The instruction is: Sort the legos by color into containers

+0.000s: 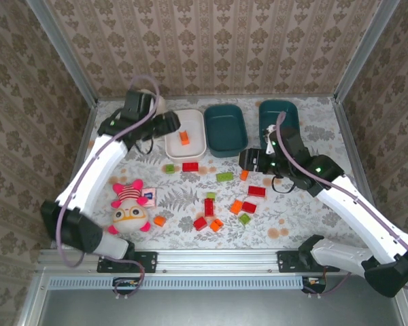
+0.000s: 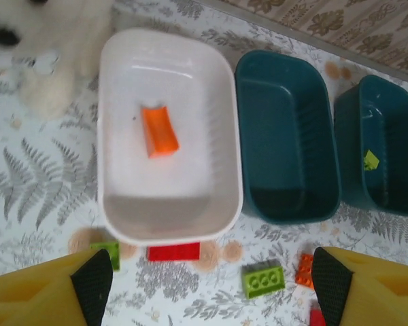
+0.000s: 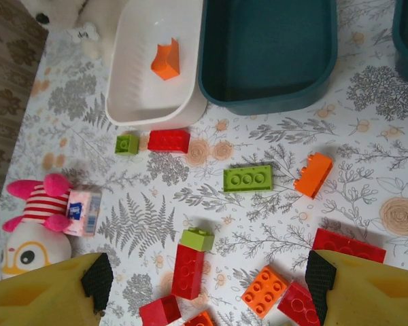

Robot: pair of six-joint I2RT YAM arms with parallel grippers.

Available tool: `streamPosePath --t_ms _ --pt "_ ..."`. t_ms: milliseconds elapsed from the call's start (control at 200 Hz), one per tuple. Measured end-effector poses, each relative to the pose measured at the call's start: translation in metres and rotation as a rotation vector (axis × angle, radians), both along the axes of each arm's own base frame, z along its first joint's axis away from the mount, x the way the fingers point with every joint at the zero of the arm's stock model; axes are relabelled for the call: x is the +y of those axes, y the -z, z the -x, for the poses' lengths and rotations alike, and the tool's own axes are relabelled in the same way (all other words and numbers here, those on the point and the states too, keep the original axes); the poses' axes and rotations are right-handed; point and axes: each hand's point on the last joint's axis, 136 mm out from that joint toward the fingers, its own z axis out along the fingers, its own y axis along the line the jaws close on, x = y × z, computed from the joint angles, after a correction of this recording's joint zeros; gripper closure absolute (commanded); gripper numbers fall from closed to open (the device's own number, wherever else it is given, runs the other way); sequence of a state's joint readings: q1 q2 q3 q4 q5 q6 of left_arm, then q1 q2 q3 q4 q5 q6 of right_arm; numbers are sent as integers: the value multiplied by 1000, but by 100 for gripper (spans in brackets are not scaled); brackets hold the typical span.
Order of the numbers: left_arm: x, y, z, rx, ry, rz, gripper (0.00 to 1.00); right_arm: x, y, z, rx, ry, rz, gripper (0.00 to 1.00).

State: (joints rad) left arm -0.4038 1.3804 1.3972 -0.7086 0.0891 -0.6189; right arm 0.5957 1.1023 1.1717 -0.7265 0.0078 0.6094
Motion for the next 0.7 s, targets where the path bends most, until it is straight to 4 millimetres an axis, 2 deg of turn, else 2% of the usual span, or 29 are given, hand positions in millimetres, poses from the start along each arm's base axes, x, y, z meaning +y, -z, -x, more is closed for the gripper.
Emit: streamPosePath --t_ms 145,250,320,495,700 --pt "24 31 60 37 -27 24 17 24 13 0 29 -31 49 23" --pt "38 39 95 32 -43 53 17 35 26 -1 64 -21 85 25" --pt "44 41 114 18 -47 84 16 32 37 -1 103 14 114 25" --pt "50 57 147 39 -40 134 16 13 67 8 219 118 187 25" --pt "51 64 162 66 -29 157 17 -11 111 23 340 214 223 24"
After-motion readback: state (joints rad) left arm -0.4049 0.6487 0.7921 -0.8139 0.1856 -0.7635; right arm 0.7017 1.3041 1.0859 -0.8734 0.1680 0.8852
